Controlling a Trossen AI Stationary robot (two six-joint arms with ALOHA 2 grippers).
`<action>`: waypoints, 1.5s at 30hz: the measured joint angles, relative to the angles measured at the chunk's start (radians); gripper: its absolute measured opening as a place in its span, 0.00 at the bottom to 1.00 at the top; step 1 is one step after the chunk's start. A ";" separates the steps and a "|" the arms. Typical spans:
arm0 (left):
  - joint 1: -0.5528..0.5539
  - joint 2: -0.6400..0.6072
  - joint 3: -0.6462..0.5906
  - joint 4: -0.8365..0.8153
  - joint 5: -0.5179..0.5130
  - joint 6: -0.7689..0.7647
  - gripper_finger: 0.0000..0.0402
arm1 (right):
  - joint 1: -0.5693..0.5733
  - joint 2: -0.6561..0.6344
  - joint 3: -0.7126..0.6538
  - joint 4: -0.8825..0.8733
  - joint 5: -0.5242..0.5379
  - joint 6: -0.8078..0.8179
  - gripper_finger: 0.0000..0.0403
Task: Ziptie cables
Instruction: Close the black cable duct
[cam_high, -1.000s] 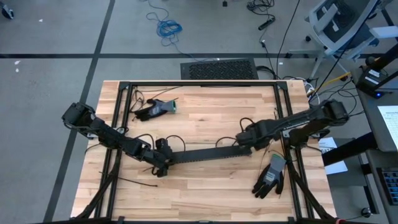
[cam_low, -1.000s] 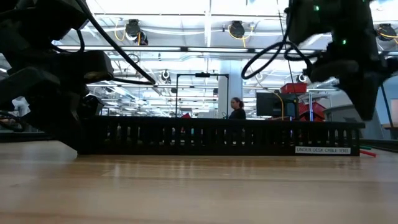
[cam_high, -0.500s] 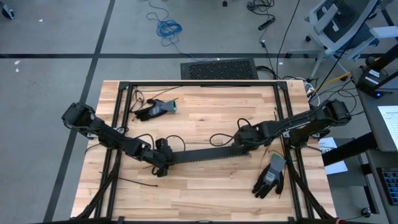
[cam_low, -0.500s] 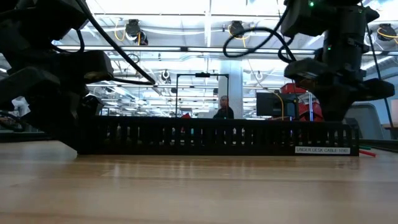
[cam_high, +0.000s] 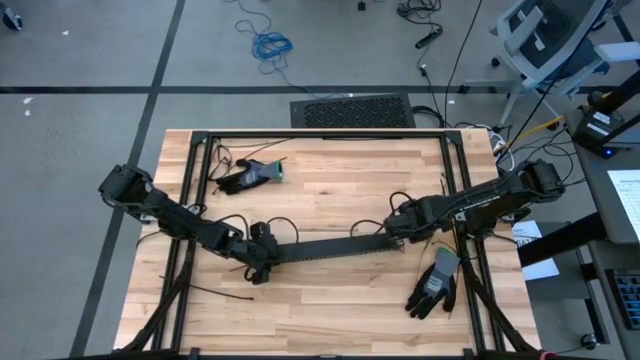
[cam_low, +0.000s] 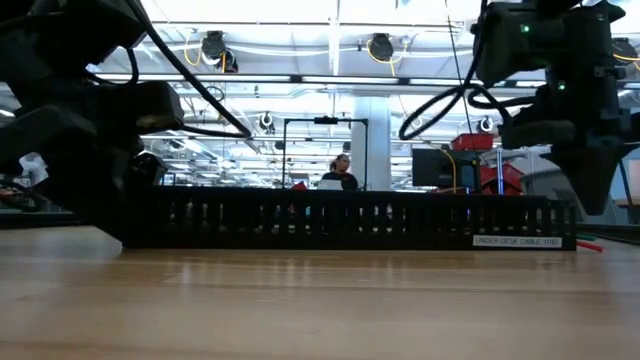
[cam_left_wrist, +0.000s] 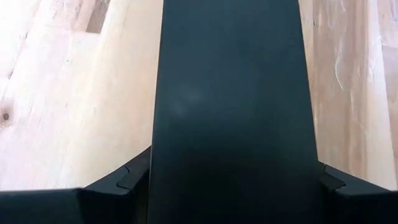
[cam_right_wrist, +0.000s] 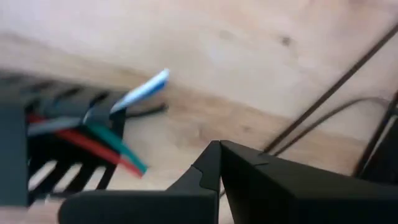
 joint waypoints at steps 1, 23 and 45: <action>0.000 -0.005 0.006 -0.012 0.006 0.000 0.62 | 0.000 -0.002 0.000 -0.005 0.020 0.010 0.00; 0.059 -0.119 0.088 -0.282 0.091 0.067 0.64 | 0.008 -0.059 0.000 0.025 0.106 -0.098 0.03; 0.199 -0.153 0.438 -0.892 0.113 0.059 0.88 | 0.045 -0.058 0.000 0.097 0.231 -0.247 0.46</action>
